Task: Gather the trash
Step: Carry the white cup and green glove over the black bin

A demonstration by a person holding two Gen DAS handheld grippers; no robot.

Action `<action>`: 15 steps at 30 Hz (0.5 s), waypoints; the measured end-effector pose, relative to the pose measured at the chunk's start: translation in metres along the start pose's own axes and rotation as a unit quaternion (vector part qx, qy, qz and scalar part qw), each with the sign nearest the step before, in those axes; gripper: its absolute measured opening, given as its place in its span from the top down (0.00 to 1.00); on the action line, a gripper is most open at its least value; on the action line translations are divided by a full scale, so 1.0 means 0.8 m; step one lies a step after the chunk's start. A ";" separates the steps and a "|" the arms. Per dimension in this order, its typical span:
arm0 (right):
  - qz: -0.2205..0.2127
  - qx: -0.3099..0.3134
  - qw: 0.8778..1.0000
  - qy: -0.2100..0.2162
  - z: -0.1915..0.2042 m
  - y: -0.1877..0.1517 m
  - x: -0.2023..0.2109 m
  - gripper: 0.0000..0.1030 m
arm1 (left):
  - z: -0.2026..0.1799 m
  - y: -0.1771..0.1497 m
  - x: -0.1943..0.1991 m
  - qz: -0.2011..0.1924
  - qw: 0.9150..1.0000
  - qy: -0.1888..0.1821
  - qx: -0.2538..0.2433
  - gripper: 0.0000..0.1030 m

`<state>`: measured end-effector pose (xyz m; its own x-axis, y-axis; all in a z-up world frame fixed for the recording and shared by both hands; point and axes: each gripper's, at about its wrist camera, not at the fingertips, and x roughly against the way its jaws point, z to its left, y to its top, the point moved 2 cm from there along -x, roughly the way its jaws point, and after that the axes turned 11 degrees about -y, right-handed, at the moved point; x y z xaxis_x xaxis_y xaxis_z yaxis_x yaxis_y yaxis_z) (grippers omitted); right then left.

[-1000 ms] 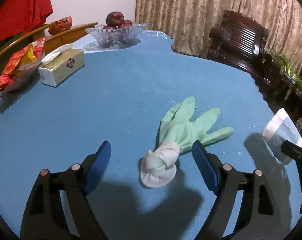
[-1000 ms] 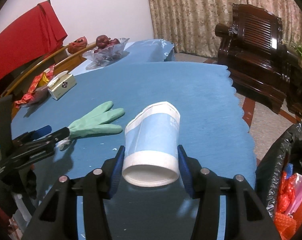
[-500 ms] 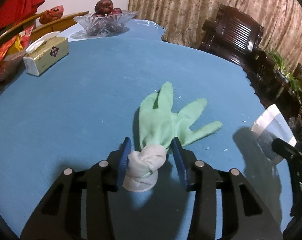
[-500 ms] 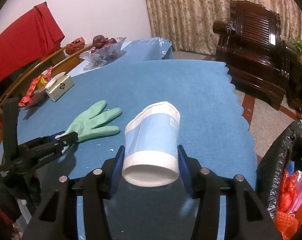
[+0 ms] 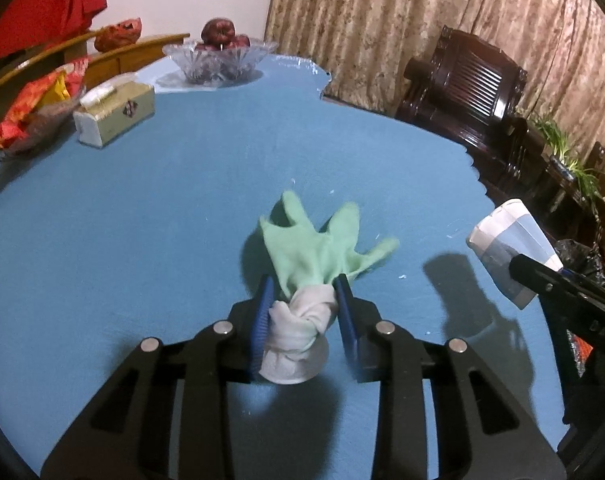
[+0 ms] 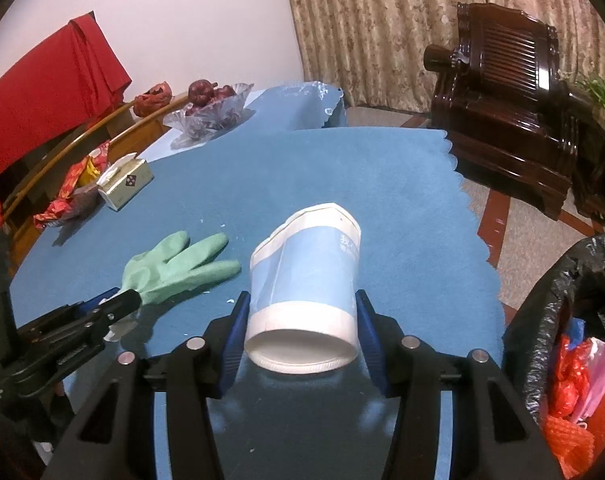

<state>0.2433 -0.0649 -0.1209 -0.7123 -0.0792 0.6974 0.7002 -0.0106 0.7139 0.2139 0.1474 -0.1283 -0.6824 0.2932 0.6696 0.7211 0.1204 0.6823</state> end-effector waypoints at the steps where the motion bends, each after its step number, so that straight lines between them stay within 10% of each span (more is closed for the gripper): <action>1: -0.003 0.000 1.000 0.000 -0.001 0.001 0.005 0.51 | -0.003 0.001 0.005 -0.003 1.000 0.001 -0.002 0.71; 15: -0.049 -0.013 0.999 0.003 -0.026 0.019 0.075 0.51 | -0.066 0.025 0.066 -0.049 0.998 -0.025 -0.027 0.71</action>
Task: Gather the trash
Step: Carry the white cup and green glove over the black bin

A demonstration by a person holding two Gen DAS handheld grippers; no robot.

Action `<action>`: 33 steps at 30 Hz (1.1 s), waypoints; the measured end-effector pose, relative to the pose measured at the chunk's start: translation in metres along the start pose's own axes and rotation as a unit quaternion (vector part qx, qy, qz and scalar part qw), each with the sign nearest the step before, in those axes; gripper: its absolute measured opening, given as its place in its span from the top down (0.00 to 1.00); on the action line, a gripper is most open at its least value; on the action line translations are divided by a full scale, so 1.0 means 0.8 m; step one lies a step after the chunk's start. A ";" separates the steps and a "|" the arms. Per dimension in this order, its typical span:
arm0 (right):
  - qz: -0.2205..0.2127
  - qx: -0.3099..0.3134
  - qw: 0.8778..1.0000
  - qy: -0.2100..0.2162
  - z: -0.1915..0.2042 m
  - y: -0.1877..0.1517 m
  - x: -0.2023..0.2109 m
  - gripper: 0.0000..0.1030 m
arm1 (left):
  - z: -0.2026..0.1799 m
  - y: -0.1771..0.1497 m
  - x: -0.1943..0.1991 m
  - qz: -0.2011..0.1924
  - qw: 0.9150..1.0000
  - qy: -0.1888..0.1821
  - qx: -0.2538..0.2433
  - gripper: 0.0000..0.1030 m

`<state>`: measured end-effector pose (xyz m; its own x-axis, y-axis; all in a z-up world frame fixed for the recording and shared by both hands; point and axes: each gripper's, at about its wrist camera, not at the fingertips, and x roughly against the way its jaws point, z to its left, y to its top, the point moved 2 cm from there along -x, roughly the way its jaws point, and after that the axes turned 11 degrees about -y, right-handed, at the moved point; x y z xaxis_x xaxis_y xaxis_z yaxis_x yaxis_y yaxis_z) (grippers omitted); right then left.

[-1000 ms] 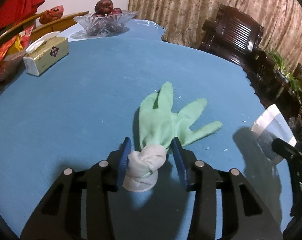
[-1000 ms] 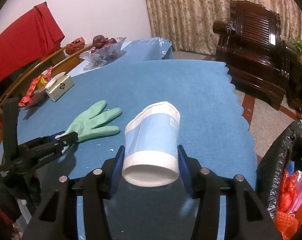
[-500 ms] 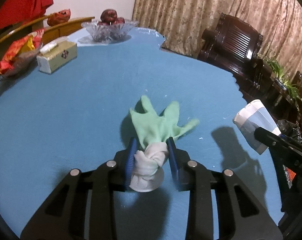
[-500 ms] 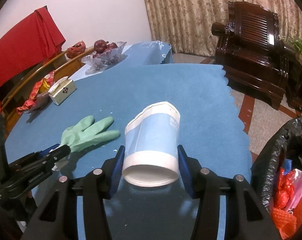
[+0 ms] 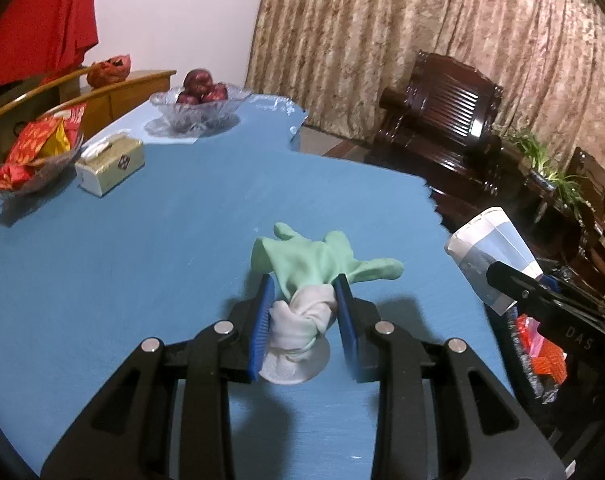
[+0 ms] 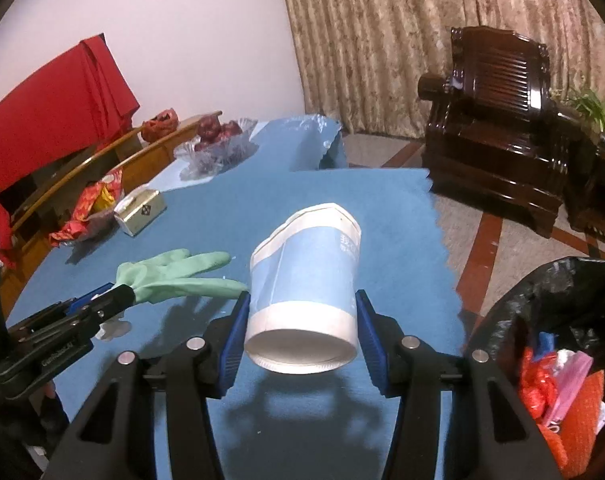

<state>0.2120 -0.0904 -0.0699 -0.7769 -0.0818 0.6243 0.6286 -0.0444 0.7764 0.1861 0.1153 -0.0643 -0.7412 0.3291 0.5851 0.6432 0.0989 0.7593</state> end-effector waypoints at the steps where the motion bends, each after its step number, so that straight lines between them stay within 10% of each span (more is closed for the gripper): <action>1: -0.004 -0.002 1.000 -0.002 -0.004 0.003 0.007 0.51 | -0.005 0.001 0.002 -0.002 1.000 -0.001 -0.003 0.71; 33: -0.089 -0.050 0.990 -0.099 -0.153 0.013 0.171 0.51 | -0.227 0.013 0.039 -0.029 0.988 -0.117 -0.099 0.71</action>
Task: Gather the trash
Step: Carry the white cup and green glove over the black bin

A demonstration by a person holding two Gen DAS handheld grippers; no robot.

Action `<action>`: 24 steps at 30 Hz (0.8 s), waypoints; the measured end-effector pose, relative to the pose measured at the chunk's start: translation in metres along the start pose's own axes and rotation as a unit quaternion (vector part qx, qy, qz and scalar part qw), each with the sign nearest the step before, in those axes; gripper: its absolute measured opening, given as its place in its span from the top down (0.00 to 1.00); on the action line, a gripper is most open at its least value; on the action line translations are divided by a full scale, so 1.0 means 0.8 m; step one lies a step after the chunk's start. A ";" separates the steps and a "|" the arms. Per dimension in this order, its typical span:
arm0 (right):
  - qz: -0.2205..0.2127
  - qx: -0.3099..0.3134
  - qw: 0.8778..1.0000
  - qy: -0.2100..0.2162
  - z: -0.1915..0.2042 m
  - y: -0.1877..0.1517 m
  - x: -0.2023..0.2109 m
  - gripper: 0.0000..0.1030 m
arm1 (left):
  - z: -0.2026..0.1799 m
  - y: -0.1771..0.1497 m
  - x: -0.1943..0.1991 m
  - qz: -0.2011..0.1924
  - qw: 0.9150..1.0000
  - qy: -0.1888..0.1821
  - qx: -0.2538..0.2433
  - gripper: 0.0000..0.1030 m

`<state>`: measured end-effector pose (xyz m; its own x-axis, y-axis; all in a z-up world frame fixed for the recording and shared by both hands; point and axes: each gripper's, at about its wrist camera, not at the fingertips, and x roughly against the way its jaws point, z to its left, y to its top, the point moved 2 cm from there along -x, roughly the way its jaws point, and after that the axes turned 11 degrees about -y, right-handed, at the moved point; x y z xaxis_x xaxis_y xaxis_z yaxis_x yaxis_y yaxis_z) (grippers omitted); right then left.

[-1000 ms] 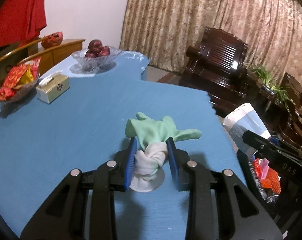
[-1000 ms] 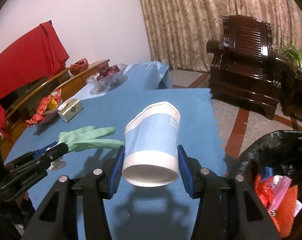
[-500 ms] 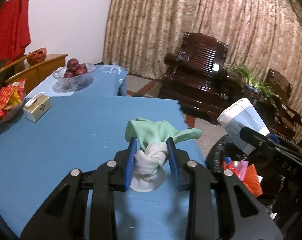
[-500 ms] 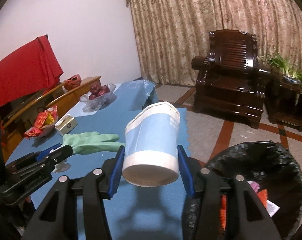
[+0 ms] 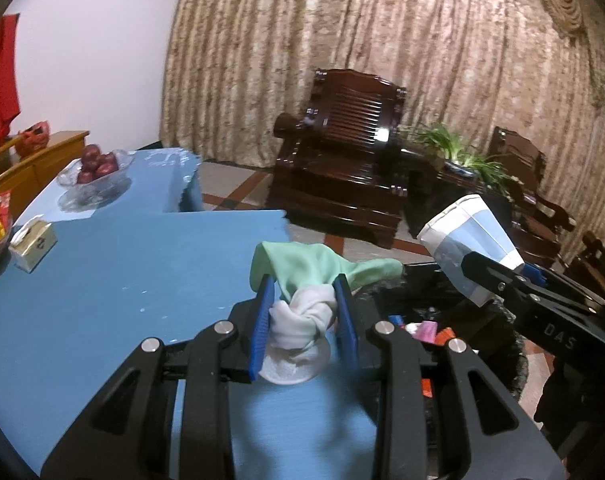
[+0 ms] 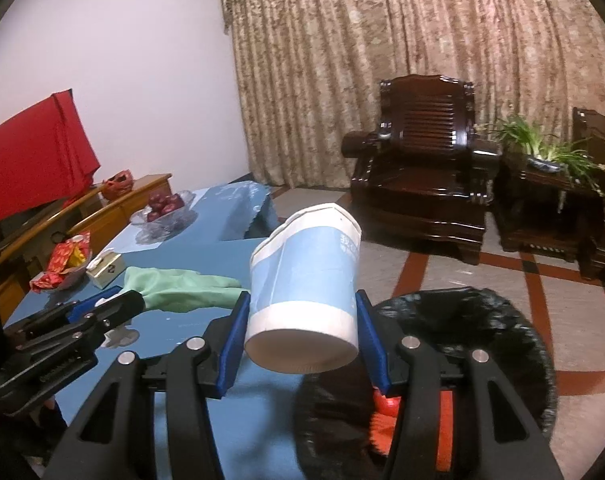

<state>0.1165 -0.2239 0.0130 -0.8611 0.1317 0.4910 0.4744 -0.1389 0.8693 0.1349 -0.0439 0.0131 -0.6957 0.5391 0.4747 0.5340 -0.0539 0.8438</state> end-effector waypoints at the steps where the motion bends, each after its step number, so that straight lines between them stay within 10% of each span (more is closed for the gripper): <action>1: -0.001 -0.002 1.000 -0.003 -0.006 0.001 0.002 0.51 | -0.008 0.001 -0.003 0.000 1.000 -0.006 -0.004 0.71; 24: 0.003 -0.046 0.993 -0.109 -0.157 -0.005 0.001 0.50 | -0.132 0.003 -0.116 0.031 0.993 -0.094 -0.069 0.71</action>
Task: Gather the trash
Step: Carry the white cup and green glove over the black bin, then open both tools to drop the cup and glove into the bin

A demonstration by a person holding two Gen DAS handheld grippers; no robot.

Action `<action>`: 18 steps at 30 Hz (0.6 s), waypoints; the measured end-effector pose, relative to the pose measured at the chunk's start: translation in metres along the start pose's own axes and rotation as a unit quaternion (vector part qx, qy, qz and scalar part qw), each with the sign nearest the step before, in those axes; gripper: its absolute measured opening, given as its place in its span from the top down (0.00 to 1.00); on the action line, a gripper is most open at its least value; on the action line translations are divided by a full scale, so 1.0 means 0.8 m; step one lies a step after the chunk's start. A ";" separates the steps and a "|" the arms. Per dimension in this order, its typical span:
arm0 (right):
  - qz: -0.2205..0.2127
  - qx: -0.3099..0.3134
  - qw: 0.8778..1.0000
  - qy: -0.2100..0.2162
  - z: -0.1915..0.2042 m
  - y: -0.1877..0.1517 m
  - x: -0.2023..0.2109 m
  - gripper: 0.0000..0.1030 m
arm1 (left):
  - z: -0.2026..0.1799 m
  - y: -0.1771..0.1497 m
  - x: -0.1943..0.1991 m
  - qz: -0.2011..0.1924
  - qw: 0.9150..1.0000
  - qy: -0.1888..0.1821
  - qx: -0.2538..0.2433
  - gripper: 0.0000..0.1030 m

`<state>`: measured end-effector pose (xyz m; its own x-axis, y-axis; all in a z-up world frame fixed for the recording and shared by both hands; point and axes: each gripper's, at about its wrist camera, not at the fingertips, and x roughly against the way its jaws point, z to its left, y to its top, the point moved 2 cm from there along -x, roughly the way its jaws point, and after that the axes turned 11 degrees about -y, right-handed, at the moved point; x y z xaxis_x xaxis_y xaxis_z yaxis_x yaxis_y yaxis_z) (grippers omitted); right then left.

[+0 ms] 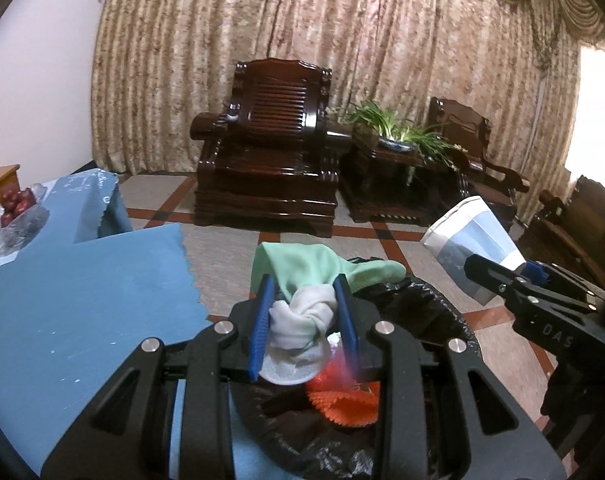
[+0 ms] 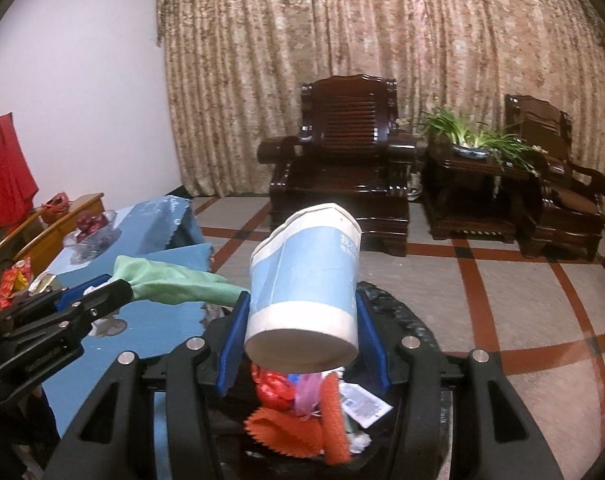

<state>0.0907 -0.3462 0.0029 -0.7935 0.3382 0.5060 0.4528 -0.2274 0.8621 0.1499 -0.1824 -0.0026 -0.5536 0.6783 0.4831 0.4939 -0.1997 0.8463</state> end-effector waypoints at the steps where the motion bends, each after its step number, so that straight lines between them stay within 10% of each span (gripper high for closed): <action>1: 0.001 -0.001 1.000 -0.003 -0.004 0.000 -0.003 0.50 | -0.002 0.000 -0.010 0.004 1.000 -0.004 0.000 0.71; 18: 0.044 -0.008 0.998 -0.033 -0.048 -0.031 -0.062 0.49 | -0.018 -0.018 -0.126 0.062 0.998 -0.034 0.000 0.70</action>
<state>0.1036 -0.3928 -0.0445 -0.7219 0.3753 0.5813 0.5132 -0.2731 0.8137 0.1891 -0.2581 -0.0601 -0.4418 0.6950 0.5672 0.5555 -0.2845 0.7813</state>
